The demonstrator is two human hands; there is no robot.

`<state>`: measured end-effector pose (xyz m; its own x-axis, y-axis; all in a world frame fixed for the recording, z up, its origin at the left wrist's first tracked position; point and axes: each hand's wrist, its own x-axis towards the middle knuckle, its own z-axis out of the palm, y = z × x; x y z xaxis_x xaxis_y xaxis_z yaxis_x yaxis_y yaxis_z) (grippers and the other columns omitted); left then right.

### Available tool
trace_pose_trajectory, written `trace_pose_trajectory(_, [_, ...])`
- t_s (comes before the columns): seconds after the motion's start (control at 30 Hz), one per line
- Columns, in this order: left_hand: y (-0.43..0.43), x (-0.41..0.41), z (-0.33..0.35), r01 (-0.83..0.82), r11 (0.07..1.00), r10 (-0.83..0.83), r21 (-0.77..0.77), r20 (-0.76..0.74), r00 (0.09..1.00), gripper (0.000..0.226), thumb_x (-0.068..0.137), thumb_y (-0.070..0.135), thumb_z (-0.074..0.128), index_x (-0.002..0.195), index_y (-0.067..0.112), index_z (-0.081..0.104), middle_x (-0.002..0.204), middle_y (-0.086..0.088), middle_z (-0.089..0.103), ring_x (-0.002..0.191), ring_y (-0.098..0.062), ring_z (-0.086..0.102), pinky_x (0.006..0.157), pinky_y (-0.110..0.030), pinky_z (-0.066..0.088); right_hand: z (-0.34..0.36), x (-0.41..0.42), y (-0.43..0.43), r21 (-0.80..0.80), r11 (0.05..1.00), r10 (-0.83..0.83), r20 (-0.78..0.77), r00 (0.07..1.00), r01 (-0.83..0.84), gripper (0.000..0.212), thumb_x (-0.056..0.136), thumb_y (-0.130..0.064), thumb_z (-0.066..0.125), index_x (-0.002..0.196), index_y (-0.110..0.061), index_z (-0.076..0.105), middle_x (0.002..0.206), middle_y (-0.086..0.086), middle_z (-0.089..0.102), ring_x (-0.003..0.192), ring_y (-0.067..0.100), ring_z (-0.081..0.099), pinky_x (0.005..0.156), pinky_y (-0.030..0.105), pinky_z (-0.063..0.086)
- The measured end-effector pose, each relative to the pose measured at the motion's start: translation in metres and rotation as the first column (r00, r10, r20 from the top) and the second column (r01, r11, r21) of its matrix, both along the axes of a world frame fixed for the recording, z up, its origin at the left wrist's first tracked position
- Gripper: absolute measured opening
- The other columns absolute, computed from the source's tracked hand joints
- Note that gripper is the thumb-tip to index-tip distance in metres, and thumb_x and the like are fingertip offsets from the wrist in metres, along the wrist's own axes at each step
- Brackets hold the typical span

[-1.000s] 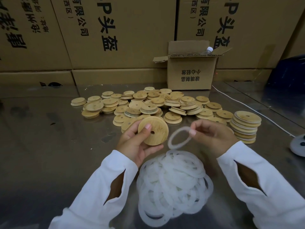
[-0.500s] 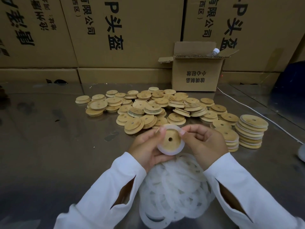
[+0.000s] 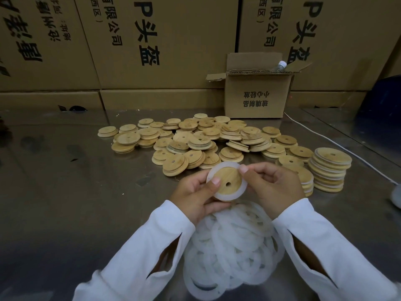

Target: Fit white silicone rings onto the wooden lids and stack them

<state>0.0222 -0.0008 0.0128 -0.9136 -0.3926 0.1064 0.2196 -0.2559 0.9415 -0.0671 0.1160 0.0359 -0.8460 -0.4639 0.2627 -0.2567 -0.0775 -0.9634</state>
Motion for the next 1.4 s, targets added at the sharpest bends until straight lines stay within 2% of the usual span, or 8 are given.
trace_pose_trajectory(0.1, [0.0, 0.0, 0.0, -0.014, 1.0, 0.014, -0.006, -0.019, 1.0, 0.03, 0.073, 0.02, 0.055, 0.102, 0.016, 0.063, 0.089, -0.003, 0.073, 0.084, -0.017, 0.07, 0.064, -0.024, 0.056, -0.001, -0.002, 0.0, 0.014, 1.0, 0.005, -0.01, 1.0, -0.004, 0.016, 0.08, -0.012, 0.067, 0.066, -0.021, 0.065, 0.058, -0.006, 0.064, 0.051, -0.003, 0.057, 0.056, 0.008, 0.048])
trace_pose_trajectory(0.5, [-0.001, -0.003, 0.001, -0.103, 0.995, 0.103, 0.012, -0.003, 0.995, 0.023, 0.093, 0.007, 0.043, 0.094, 0.016, 0.064, 0.078, 0.0, 0.074, 0.075, -0.015, 0.071, 0.059, -0.024, 0.056, -0.001, -0.001, 0.0, 0.054, 0.998, -0.018, -0.132, 0.991, 0.025, 0.016, 0.081, -0.012, 0.065, 0.067, -0.02, 0.063, 0.063, -0.003, 0.061, 0.052, -0.003, 0.053, 0.056, 0.005, 0.044])
trace_pose_trajectory(0.7, [0.001, -0.004, 0.005, -0.088, 0.991, 0.09, 0.104, -0.011, 0.996, 0.022, 0.094, 0.007, 0.042, 0.097, 0.012, 0.064, 0.087, -0.009, 0.071, 0.075, -0.02, 0.071, 0.063, -0.029, 0.059, 0.002, 0.001, -0.001, 0.041, 0.999, -0.018, -0.12, 0.993, 0.023, 0.016, 0.082, -0.012, 0.064, 0.068, -0.018, 0.062, 0.063, -0.002, 0.061, 0.051, -0.002, 0.053, 0.055, 0.005, 0.043])
trace_pose_trajectory(0.83, [0.0, -0.004, 0.005, -0.073, 0.993, 0.076, 0.095, -0.027, 0.997, 0.021, 0.092, 0.008, 0.043, 0.096, 0.013, 0.063, 0.082, -0.005, 0.073, 0.074, -0.019, 0.071, 0.06, -0.028, 0.058, 0.004, 0.0, 0.0, 0.023, 1.0, -0.004, -0.095, 0.995, 0.006, 0.016, 0.082, -0.008, 0.063, 0.068, -0.016, 0.062, 0.061, -0.002, 0.06, 0.048, -0.006, 0.053, 0.052, 0.003, 0.041])
trace_pose_trajectory(1.0, [0.002, -0.004, 0.004, -0.102, 0.99, 0.105, 0.095, -0.032, 0.994, 0.022, 0.093, 0.008, 0.042, 0.099, 0.013, 0.063, 0.093, -0.011, 0.07, 0.077, -0.02, 0.07, 0.062, -0.028, 0.058, 0.002, 0.001, -0.001, 0.033, 0.999, 0.002, -0.094, 0.996, 0.001, 0.014, 0.081, -0.011, 0.064, 0.069, -0.018, 0.063, 0.062, -0.002, 0.061, 0.051, -0.004, 0.053, 0.055, 0.004, 0.042])
trace_pose_trajectory(1.17, [0.006, -0.005, 0.005, -0.13, 0.99, 0.132, 0.053, -0.038, 0.991, 0.021, 0.093, 0.012, 0.044, 0.104, 0.013, 0.061, 0.103, -0.012, 0.068, 0.088, -0.02, 0.069, 0.069, -0.027, 0.057, -0.005, 0.004, -0.002, 0.051, 0.993, -0.096, -0.175, 0.98, 0.106, 0.011, 0.08, -0.018, 0.066, 0.073, -0.025, 0.061, 0.067, -0.004, 0.062, 0.059, 0.003, 0.053, 0.059, 0.014, 0.046])
trace_pose_trajectory(1.27, [0.004, -0.006, 0.006, -0.18, 0.977, 0.188, 0.117, -0.06, 0.98, 0.02, 0.093, 0.011, 0.043, 0.101, 0.014, 0.061, 0.098, -0.008, 0.068, 0.085, -0.018, 0.068, 0.067, -0.025, 0.058, -0.008, 0.009, -0.006, 0.056, 0.989, -0.123, -0.214, 0.969, 0.138, 0.007, 0.078, -0.026, 0.065, 0.079, -0.028, 0.058, 0.068, -0.008, 0.06, 0.06, 0.001, 0.053, 0.061, 0.019, 0.046])
trace_pose_trajectory(1.4, [0.003, -0.005, 0.006, -0.165, 0.971, 0.183, 0.17, -0.093, 0.979, 0.02, 0.093, 0.012, 0.042, 0.097, 0.015, 0.061, 0.086, -0.001, 0.074, 0.082, -0.018, 0.071, 0.067, -0.028, 0.058, -0.01, 0.012, -0.008, 0.046, 0.991, -0.112, -0.21, 0.971, 0.124, 0.008, 0.078, -0.028, 0.063, 0.072, -0.029, 0.058, 0.068, -0.011, 0.06, 0.063, -0.002, 0.053, 0.058, 0.01, 0.042])
